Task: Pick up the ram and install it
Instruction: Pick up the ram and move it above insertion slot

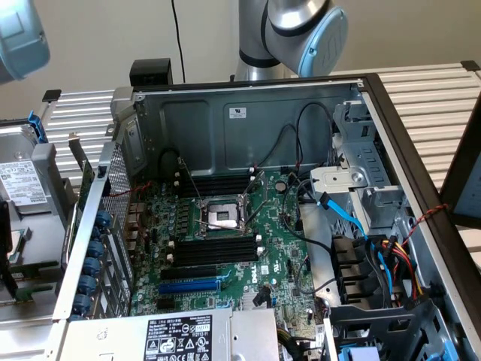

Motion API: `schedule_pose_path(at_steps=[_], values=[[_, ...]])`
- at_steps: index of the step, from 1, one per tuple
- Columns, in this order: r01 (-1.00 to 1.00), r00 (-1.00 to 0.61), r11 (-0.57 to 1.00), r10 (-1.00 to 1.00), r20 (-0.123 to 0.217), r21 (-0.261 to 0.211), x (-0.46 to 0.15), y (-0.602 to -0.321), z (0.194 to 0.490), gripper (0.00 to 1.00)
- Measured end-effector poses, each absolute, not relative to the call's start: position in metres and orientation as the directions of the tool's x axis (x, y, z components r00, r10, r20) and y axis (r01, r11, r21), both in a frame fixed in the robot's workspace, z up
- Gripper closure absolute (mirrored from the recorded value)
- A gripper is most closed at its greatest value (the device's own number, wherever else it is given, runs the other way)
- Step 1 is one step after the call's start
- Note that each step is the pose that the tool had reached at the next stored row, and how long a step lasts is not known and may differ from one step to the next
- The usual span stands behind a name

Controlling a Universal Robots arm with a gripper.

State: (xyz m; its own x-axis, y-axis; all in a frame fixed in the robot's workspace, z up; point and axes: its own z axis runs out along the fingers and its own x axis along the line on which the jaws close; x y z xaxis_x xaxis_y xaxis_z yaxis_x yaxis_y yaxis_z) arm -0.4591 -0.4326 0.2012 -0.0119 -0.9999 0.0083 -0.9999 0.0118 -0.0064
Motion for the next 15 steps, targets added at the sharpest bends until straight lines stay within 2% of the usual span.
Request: schedule_pose_path(at_steps=[4, 7, 15], values=[[-1.0, -0.012, 0.012, -1.0, 0.008, -0.006, -0.4591, -0.4327, 0.201, 0.83], [-1.0, -0.012, 0.012, -1.0, 0.008, -0.006, -0.4591, -0.4327, 0.2009, 0.88], [-1.0, -0.012, 0.012, -1.0, 0.008, -0.006, -0.4591, -0.4327, 0.2007, 0.88]])
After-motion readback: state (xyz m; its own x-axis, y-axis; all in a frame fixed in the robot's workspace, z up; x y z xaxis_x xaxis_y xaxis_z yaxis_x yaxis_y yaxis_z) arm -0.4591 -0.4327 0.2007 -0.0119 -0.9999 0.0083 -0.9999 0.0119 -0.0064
